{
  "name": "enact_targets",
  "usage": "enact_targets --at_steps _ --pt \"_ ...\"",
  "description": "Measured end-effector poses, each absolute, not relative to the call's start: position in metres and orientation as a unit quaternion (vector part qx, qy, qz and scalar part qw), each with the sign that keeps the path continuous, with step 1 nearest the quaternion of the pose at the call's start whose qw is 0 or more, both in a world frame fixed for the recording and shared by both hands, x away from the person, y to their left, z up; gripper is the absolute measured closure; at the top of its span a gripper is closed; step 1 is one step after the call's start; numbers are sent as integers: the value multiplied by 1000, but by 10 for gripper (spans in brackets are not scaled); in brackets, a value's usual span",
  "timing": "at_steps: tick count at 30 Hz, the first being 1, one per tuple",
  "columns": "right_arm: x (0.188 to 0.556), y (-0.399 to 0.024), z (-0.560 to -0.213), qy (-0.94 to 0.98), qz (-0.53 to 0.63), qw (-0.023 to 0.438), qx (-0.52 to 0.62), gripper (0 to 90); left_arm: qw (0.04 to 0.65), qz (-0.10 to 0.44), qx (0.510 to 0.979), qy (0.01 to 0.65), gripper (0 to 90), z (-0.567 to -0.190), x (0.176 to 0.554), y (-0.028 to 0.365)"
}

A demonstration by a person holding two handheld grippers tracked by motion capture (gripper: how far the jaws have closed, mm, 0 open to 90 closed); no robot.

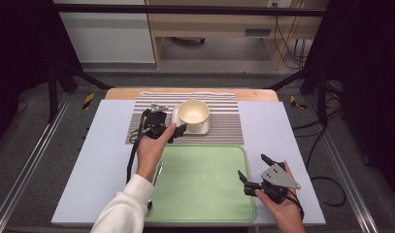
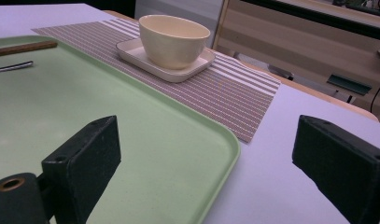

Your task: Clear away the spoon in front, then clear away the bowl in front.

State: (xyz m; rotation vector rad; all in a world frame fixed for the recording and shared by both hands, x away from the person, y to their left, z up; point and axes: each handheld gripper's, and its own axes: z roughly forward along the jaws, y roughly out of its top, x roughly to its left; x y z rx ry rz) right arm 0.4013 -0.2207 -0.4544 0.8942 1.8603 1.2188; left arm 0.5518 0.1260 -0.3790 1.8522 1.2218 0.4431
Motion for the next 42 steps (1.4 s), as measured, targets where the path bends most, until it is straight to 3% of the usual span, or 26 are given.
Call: enact_targets --at_steps 18,27,42 --pt "401 -222 -453 717 480 360 354 79 386 213 698 564 240 -387 591 112" --pt "401 -222 -453 719 482 358 351 79 403 185 654 613 323 -401 609 108" --pt "401 -227 -453 715 490 352 354 78 392 157 626 655 387 -432 635 93"
